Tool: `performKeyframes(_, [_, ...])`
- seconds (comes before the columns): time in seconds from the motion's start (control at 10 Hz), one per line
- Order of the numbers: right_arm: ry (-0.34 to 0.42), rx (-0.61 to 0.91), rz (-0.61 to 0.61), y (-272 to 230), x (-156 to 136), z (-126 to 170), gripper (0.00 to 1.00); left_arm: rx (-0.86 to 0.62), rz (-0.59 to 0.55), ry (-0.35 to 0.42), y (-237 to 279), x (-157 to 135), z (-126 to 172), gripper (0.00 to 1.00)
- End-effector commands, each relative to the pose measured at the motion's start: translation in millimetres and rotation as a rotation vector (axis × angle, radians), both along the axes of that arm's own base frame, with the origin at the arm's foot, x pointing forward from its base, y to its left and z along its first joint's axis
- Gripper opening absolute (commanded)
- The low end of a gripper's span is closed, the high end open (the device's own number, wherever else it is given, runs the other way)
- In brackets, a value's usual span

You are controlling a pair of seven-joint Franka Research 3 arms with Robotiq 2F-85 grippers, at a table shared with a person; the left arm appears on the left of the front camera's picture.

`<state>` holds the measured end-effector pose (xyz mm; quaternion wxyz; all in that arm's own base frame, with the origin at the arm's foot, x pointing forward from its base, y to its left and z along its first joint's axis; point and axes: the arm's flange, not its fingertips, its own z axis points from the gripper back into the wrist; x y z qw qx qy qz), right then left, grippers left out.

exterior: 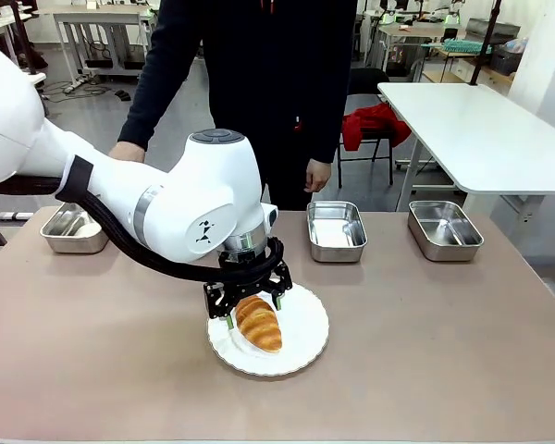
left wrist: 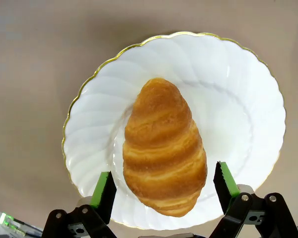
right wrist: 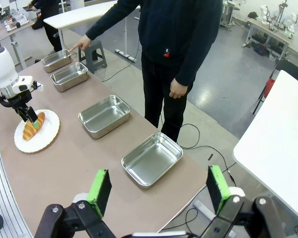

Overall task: Place the bread in the container.
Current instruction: Place the Butter Roll into the Airtight Container indicated by the human.

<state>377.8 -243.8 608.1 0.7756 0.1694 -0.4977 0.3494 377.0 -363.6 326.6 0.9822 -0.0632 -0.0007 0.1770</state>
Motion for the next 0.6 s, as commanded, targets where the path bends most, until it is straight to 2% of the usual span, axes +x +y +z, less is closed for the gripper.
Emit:
performKeyframes(0.0, [-0.006,0.002,0.005,1,0,2,1.00,0.030,0.001,0.000,-7,7,-5,1.00])
performKeyframes(0.4, [-0.006,0.002,0.005,1,0,2,1.00,0.047,-0.002,0.029,-6,16,-20,1.00])
performKeyframes(0.5, [-0.006,0.002,0.005,1,0,2,1.00,0.057,0.001,0.041,-6,16,-19,0.87])
